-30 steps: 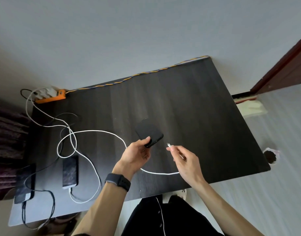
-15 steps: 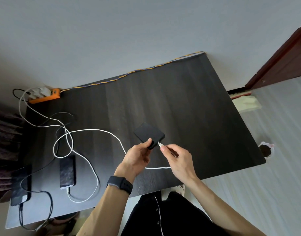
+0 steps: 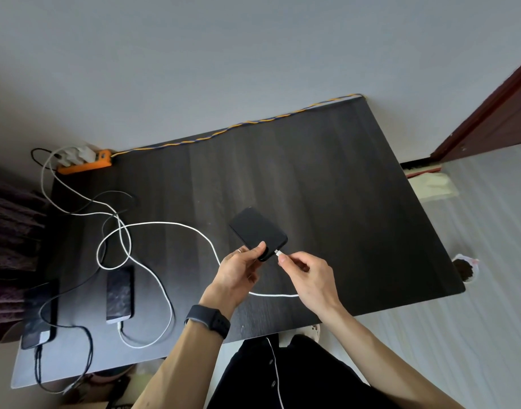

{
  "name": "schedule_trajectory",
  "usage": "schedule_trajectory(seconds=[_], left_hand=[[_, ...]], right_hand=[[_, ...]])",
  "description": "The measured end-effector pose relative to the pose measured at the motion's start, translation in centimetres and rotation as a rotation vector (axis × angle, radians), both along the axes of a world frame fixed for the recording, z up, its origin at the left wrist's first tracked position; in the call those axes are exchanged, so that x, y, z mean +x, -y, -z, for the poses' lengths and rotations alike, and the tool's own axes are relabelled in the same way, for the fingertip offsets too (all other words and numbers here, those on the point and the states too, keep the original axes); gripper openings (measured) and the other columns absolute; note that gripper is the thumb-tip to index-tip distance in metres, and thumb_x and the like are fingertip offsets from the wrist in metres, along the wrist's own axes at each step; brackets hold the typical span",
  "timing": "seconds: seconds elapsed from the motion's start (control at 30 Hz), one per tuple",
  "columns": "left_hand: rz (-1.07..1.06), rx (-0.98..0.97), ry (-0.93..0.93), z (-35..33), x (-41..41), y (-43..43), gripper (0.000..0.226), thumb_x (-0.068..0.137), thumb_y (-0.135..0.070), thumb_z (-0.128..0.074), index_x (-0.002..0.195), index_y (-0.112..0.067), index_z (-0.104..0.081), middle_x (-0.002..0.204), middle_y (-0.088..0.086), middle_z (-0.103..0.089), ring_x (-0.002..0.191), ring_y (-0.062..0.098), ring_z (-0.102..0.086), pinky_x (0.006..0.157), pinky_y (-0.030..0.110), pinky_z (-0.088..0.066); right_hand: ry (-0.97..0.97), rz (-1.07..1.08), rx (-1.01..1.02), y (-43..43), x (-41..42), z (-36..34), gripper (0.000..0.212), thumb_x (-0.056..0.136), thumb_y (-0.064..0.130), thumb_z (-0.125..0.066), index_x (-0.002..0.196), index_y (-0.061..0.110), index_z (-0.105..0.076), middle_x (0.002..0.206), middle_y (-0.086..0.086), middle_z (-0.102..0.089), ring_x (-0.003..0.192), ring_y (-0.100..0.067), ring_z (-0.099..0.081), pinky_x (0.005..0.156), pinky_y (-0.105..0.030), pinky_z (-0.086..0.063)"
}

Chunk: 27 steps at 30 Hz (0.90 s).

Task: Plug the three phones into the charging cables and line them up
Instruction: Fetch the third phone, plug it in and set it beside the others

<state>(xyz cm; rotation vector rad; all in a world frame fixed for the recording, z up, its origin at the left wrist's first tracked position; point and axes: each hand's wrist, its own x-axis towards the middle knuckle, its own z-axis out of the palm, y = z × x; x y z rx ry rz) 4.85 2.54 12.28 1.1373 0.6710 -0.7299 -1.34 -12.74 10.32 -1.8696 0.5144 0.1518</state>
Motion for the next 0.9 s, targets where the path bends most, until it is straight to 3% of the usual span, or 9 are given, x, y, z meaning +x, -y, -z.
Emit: schedule_trajectory(seconds=[0.07, 0.2, 0.43, 0.63, 0.77, 0.9], left_hand=[[0.022, 0.018, 0.045, -0.2, -0.1, 0.1, 0.029, 0.085, -0.014, -0.075, 0.059, -0.023, -0.066, 0.086, -0.004, -0.076, 0.079, 0.008, -0.069, 0.067, 0.026, -0.033], [0.038, 0.047, 0.119, -0.4, -0.5, 0.0, 0.008, 0.084, -0.016, -0.076, 0.085, -0.023, -0.075, 0.098, 0.000, -0.077, 0.082, 0.008, -0.069, 0.067, 0.026, -0.032], [-0.026, 0.075, 0.114, 0.5, -0.8, 0.6, 0.016, 0.083, -0.019, -0.077, 0.096, -0.021, -0.069, 0.102, -0.001, -0.076, 0.082, 0.007, -0.069, 0.064, 0.025, -0.034], [-0.083, 0.060, 0.078, 1.3, -0.7, 0.7, 0.023, 0.083, -0.017, -0.078, 0.101, -0.017, -0.062, 0.102, 0.003, -0.072, 0.079, 0.007, -0.067, 0.057, 0.020, -0.032], [-0.071, 0.055, 0.079, 1.9, -0.3, 0.2, 0.028, 0.082, -0.016, -0.079, 0.106, -0.014, -0.065, 0.106, 0.007, -0.070, 0.090, 0.014, -0.059, 0.056, 0.021, -0.030], [-0.033, 0.068, 0.077, 2.4, -0.1, -0.3, 0.027, 0.080, -0.017, -0.080, 0.104, -0.013, -0.070, 0.102, 0.007, -0.069, 0.079, 0.012, -0.054, 0.054, 0.022, -0.028]], right_hand=[[-0.015, 0.004, -0.002, 0.0, 0.0, -0.1, 0.032, 0.091, 0.049, -0.064, 0.077, 0.022, -0.074, 0.068, 0.006, -0.070, 0.070, -0.006, -0.062, 0.058, -0.012, -0.043], [-0.034, 0.004, 0.000, -0.4, 0.0, 0.1, 0.035, 0.090, 0.050, -0.064, 0.073, 0.021, -0.072, 0.065, 0.005, -0.068, 0.069, -0.009, -0.062, 0.060, -0.020, -0.047], [-0.031, 0.042, 0.004, -0.7, 0.7, 0.1, 0.030, 0.091, 0.047, -0.065, 0.074, 0.023, -0.070, 0.062, 0.010, -0.065, 0.067, 0.000, -0.061, 0.057, -0.013, -0.042], [-0.020, 0.059, 0.026, -0.7, 1.6, 0.1, 0.030, 0.090, 0.043, -0.067, 0.074, 0.020, -0.071, 0.065, 0.005, -0.067, 0.072, -0.010, -0.062, 0.067, -0.033, -0.052], [-0.019, 0.031, 0.026, -0.8, 1.8, 0.1, 0.031, 0.091, 0.043, -0.067, 0.073, 0.018, -0.071, 0.066, 0.003, -0.068, 0.072, -0.011, -0.062, 0.068, -0.035, -0.052], [-0.028, 0.012, 0.020, -0.9, 1.6, 0.4, 0.033, 0.091, 0.043, -0.066, 0.074, 0.016, -0.071, 0.066, 0.001, -0.068, 0.073, -0.012, -0.062, 0.067, -0.035, -0.051]])
